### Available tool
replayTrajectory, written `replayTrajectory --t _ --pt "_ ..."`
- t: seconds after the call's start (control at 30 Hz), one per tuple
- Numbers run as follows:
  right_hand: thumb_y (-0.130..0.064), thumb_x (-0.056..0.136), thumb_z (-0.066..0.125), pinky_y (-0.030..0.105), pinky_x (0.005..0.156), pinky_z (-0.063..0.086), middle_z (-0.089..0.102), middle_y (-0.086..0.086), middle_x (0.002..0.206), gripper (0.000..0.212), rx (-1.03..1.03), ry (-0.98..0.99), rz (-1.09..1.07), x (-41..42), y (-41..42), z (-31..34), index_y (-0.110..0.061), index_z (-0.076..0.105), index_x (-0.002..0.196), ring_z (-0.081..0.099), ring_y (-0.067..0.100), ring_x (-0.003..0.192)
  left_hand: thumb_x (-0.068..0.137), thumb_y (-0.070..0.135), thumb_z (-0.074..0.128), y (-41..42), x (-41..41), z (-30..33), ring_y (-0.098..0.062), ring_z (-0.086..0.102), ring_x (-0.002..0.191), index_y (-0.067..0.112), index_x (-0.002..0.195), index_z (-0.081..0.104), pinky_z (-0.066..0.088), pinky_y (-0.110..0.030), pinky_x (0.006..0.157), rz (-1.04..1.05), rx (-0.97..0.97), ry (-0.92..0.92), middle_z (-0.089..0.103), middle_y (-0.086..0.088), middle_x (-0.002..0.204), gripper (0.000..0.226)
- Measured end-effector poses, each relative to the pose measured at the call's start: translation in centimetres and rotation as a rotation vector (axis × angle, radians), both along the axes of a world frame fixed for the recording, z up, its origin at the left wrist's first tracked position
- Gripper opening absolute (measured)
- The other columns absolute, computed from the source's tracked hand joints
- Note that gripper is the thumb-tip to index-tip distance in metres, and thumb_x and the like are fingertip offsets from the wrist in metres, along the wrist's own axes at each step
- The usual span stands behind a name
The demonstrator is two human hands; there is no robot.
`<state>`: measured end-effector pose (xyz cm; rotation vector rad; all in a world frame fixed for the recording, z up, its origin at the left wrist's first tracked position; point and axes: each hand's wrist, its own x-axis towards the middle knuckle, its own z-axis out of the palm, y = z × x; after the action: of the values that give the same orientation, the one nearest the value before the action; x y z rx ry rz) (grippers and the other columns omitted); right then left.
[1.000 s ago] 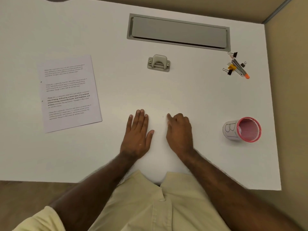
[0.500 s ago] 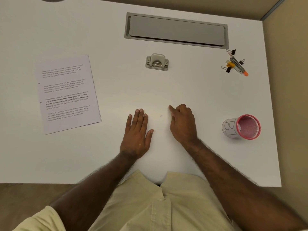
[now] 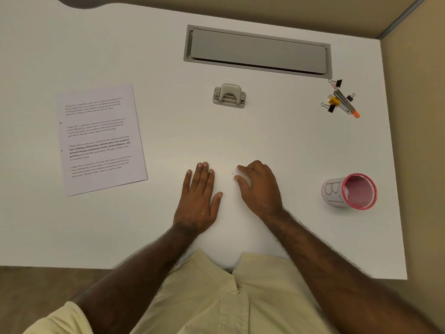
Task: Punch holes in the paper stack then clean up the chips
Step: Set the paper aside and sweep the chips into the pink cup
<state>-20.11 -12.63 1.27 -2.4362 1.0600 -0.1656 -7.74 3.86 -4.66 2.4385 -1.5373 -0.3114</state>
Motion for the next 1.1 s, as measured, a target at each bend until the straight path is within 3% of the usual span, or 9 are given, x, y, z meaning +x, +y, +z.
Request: replayTrajectory --t 0.2,0.3,0.43,0.73,0.83,1.0,1.1 --pt "-0.025 0.097 0.073 0.043 0.088 0.055 0.072 0.008 0.103 0.023 0.076 -0.001 0.068 0.7 -1.5 -0.3 -0.011 0.079 0.115 0.066 0.03 0.096 0.113 0.046 0.033 0.0 0.0 0.0 -0.025 -0.002 0.167 0.006 0.169 0.017 0.007 -0.052 0.135 -0.003 -0.006 0.001 0.007 -0.012 0.18 0.071" --pt "-0.028 0.095 0.077 0.025 0.087 0.048 0.074 0.002 0.105 0.024 0.149 -0.008 0.08 1.1 -2.2 -0.1 -0.014 0.08 0.115 0.067 0.018 0.098 0.113 0.047 0.032 0.0 0.0 0.1 -0.025 -0.003 0.167 0.007 0.169 0.016 0.005 -0.05 0.136 -0.001 0.006 -0.001 0.006 -0.011 0.18 0.071" --pt "-0.028 0.09 0.082 0.012 0.076 0.039 0.068 -0.009 0.094 0.019 0.217 -0.016 0.077 1.6 -3.1 0.3 -0.018 0.081 0.107 0.059 0.006 0.084 0.113 0.046 0.032 0.0 0.0 0.2 -0.025 -0.002 0.167 0.006 0.169 0.017 0.006 -0.051 0.136 -0.005 0.004 -0.005 0.006 -0.012 0.179 0.071" --pt "-0.022 0.097 0.071 0.038 0.088 0.053 0.071 0.001 0.098 0.01 0.231 0.093 0.158 2.6 -2.9 1.0 -0.017 0.079 0.1 0.066 0.021 0.093 0.112 0.046 0.034 0.0 0.0 0.3 -0.026 0.0 0.167 0.006 0.169 0.019 0.005 -0.05 0.136 -0.001 -0.01 -0.009 0.008 -0.013 0.179 0.071" --pt "-0.02 0.101 0.063 0.042 0.09 0.054 0.07 0.003 0.105 0.014 0.218 0.14 0.152 2.6 -2.4 0.9 -0.015 0.076 0.103 0.066 0.025 0.098 0.112 0.047 0.034 -0.1 0.0 0.1 -0.025 -0.001 0.167 0.007 0.169 0.018 0.003 -0.049 0.136 0.003 -0.006 -0.01 0.008 -0.012 0.179 0.071" --pt "-0.015 0.104 0.046 0.043 0.091 0.05 0.064 0.0 0.116 0.023 0.013 0.323 0.208 2.4 -1.1 0.8 -0.02 0.067 0.113 0.061 0.025 0.106 0.112 0.047 0.035 -0.1 0.0 -0.1 -0.023 -0.005 0.167 0.008 0.17 0.016 0.0 -0.047 0.136 0.004 0.004 -0.019 0.006 -0.011 0.18 0.072" --pt "-0.014 0.104 0.043 0.044 0.095 0.049 0.063 0.003 0.119 0.024 0.021 0.39 0.187 2.2 -1.6 0.9 -0.017 0.064 0.114 0.06 0.028 0.109 0.112 0.047 0.033 0.0 0.0 -0.2 -0.025 -0.003 0.167 0.007 0.169 0.017 0.004 -0.049 0.136 -0.001 -0.004 -0.025 0.007 -0.012 0.18 0.071"
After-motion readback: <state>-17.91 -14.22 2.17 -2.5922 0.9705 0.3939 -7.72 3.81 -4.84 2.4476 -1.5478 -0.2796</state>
